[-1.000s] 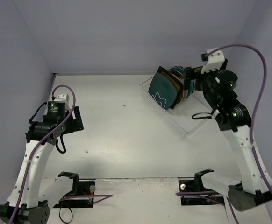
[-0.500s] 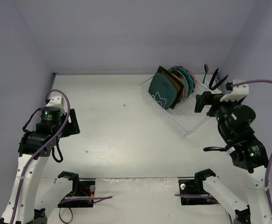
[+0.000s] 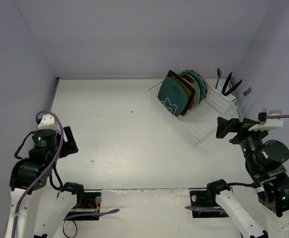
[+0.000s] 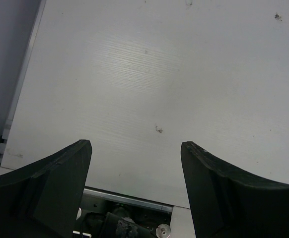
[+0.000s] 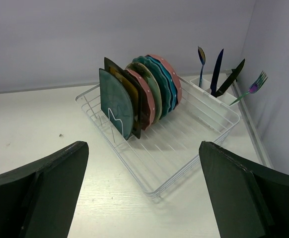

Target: Load the plates into the dish rack

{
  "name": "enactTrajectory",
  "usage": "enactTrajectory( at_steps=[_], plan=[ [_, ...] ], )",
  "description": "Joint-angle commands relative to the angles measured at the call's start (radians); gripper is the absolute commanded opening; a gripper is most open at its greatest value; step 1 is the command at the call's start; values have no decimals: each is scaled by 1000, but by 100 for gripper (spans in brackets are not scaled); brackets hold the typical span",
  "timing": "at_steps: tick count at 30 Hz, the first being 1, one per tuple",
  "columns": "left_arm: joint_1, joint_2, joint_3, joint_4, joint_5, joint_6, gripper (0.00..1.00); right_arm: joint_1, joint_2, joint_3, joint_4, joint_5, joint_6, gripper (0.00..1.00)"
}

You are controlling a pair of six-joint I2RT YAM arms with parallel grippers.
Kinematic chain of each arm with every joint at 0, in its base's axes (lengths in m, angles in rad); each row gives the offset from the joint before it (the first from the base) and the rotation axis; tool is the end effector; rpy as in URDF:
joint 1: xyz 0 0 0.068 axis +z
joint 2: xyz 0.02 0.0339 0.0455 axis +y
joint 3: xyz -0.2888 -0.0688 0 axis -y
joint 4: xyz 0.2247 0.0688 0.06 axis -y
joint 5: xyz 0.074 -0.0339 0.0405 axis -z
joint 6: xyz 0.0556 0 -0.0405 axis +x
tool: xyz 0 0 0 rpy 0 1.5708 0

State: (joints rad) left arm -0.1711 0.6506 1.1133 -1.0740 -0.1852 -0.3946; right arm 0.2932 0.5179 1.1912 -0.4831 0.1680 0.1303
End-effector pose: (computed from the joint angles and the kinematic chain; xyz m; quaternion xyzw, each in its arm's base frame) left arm 0.0706 -0.0018 0.3686 -0.1409 0.8730 -0.0495 0.4642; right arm 0.0351 0.0009 0.4678 0.0129 0.6377 0.1093 0.7624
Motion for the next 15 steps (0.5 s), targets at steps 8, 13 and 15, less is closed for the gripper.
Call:
enactTrajectory(
  at_steps=[8,13,15],
  plan=[
    [-5,-43,77,-50,-30,-18,73,-3,-35,7,18,21,-23,100],
    [-5,-39,85,-52,-20,-15,73,3,-42,1,17,27,-14,100],
    [-5,-37,82,-47,-20,-10,73,3,-44,-2,14,28,-14,100]
  ],
)
